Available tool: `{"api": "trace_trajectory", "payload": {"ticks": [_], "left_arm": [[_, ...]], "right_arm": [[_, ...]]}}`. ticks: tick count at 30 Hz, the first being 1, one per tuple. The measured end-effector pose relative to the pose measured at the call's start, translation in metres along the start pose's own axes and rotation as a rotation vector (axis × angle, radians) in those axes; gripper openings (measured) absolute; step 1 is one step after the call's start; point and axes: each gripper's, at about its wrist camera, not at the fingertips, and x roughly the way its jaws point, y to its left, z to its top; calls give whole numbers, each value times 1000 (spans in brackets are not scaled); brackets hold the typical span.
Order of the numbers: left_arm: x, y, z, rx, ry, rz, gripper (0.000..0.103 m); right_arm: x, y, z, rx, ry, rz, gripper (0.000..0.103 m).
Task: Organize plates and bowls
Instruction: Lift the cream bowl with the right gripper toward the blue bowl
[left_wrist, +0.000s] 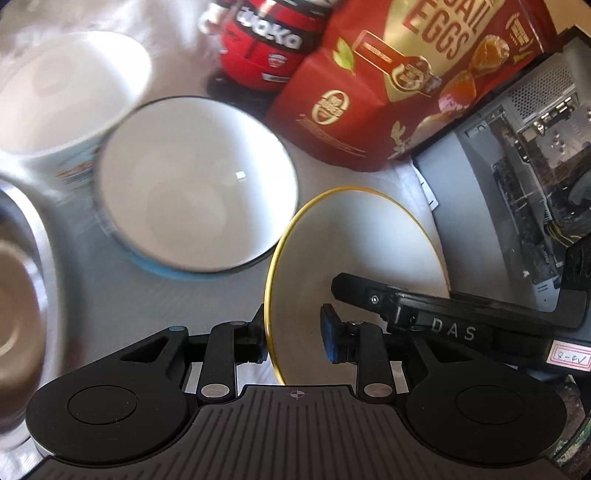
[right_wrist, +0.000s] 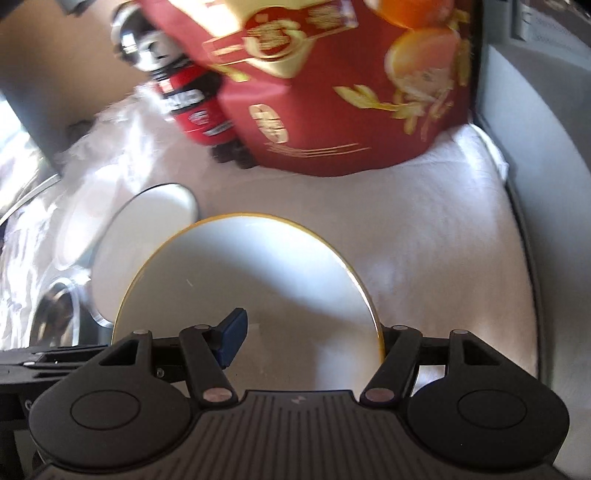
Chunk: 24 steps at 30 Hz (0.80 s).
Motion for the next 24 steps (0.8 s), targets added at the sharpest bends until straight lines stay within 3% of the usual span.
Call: {"api": "trace_trajectory", "payload": {"ticks": [5,13,24], "left_arm": [[-20,23,-23,-8,37,13,30],[-15,56,-53,-37,107,53,29],[-24,72,-55,-7,49,63,27]], "right_arm": [[-4,31,-21,-39,40,38,66],[21,56,-59,-57,153,77,66],[22,64,-68,-47,129,102,65]]}}
